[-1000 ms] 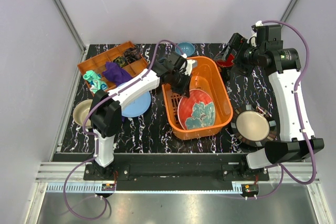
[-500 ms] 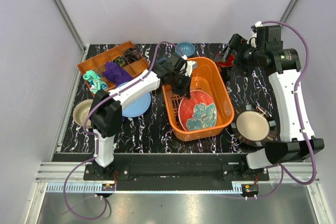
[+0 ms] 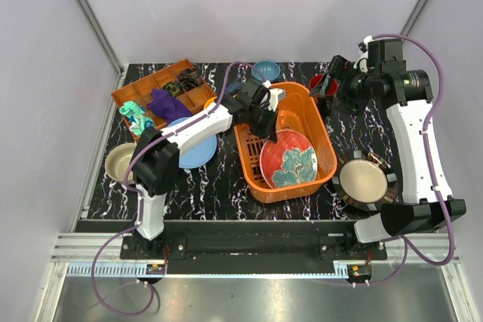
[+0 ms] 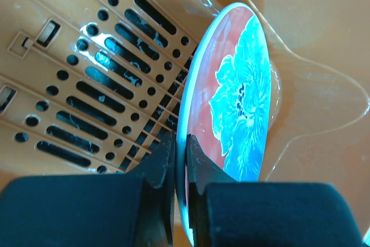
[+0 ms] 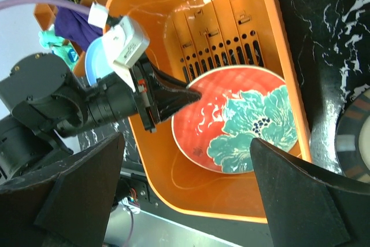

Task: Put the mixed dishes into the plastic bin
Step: Place the plate in the plastic bin.

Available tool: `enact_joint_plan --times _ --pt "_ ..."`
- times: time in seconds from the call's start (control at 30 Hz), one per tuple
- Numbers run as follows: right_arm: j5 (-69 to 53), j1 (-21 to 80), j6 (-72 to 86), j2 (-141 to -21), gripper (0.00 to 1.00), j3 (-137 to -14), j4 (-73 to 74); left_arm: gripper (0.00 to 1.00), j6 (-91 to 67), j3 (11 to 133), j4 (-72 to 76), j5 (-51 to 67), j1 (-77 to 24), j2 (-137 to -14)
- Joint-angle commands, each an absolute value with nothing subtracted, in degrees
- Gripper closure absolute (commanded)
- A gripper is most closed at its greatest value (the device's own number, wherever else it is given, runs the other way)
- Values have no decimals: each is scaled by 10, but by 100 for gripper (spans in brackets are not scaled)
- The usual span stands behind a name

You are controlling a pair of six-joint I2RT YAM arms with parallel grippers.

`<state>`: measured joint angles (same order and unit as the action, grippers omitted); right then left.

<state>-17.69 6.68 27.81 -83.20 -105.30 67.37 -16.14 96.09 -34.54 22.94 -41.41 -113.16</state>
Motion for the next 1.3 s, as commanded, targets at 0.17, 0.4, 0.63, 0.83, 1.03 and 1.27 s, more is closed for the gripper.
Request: enact_joint_plan --times 0.17,0.4,0.63,0.83,1.03,1.27 --pt "-192 64 257 -813 0 -1050 710 95 -142 939 -273 213 -422 -1171" --pt "-197 64 272 -808 0 -1044 716 95 -130 923 -241 232 -413 -1186" --pt "-198 64 278 -804 0 -1040 731 94 -143 876 -160 318 -395 -1189" --pt "-193 64 279 -810 0 -1047 744 93 -134 862 -134 357 -379 -1203" --pt "-190 64 281 -811 0 -1046 754 93 -127 869 -120 376 -363 -1227" --pt "-184 64 280 -807 0 -1042 764 92 -99 914 -148 365 -363 -1257"
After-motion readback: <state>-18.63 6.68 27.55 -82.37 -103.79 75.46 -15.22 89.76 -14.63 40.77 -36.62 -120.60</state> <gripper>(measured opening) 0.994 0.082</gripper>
